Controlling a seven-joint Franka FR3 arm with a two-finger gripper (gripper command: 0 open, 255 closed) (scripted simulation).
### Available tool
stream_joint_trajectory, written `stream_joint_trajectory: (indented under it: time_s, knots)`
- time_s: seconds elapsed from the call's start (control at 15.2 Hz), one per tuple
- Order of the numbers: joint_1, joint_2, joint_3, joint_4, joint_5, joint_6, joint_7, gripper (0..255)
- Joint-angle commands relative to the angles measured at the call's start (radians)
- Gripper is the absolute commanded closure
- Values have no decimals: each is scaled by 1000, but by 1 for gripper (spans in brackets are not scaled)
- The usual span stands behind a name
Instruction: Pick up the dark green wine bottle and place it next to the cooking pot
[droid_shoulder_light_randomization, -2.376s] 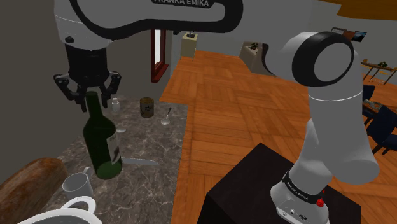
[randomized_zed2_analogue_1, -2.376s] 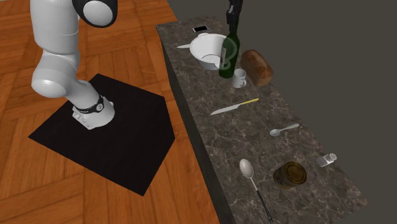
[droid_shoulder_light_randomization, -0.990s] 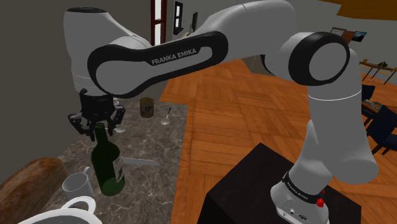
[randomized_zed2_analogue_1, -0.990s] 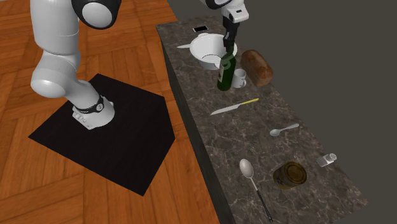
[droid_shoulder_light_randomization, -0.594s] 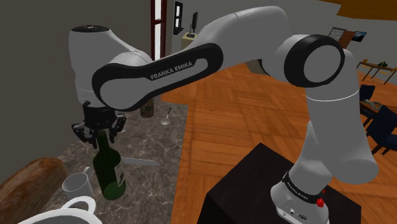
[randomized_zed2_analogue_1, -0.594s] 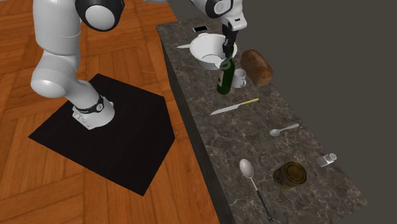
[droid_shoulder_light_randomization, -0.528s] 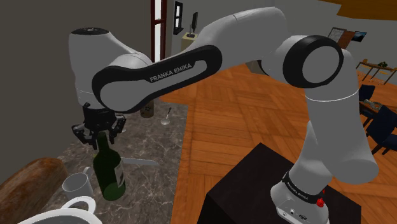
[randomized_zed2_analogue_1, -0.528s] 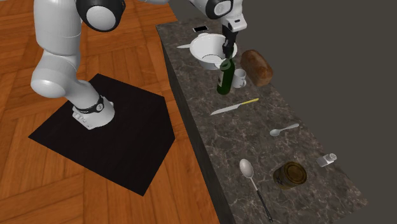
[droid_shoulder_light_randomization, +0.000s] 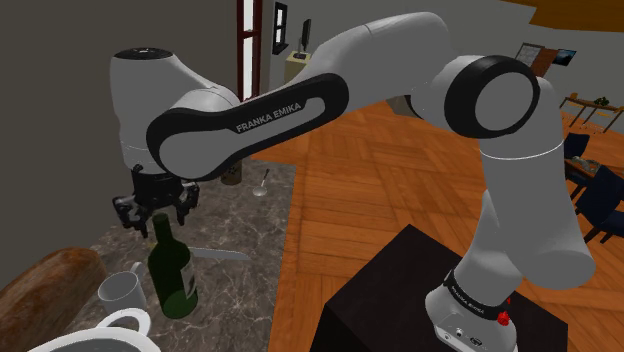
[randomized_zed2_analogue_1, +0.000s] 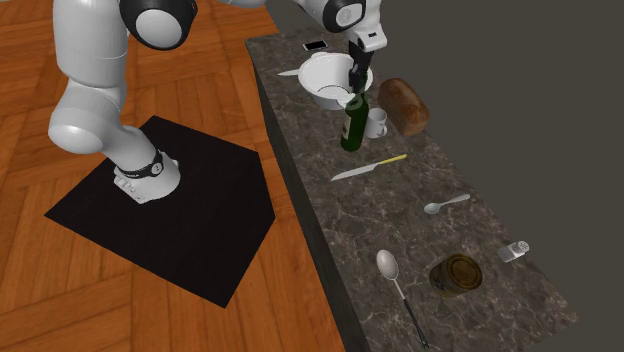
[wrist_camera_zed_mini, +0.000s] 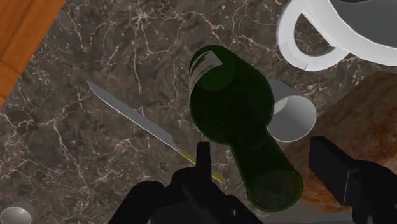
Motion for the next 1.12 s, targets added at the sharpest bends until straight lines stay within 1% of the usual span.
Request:
stream_joint_trajectory:
  time_s: [0.0, 0.26, 0.53, 1.06]
  knots:
    - [0, 0, 0, 0, 0, 0, 0, 0]
    - [0, 0, 0, 0, 0, 0, 0, 0]
    - [-4, -55, 11, 41, 18, -94, -11, 0]
    - [-4, -55, 11, 40, 18, -93, -11, 0]
